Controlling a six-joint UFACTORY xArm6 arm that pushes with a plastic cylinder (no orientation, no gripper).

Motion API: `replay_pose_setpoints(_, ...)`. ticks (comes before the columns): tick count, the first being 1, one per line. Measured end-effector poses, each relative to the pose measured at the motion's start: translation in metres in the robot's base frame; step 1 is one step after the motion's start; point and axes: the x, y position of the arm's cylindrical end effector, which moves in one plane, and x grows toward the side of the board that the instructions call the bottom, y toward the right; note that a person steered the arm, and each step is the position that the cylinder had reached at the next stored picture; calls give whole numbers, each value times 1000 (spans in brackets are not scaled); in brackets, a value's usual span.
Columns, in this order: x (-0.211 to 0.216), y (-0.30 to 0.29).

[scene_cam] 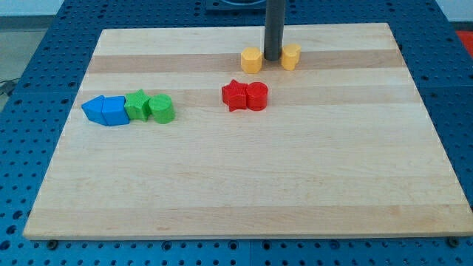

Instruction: Move the yellow hexagon to the bottom of the yellow heart

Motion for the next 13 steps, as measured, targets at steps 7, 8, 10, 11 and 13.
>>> replay_pose_setpoints(7,23,-55)
replay_pose_setpoints(8,29,-30)
replay_pose_setpoints(10,61,-30)
replay_pose_setpoints(11,16,-33)
replay_pose_setpoints(13,-14,-18)
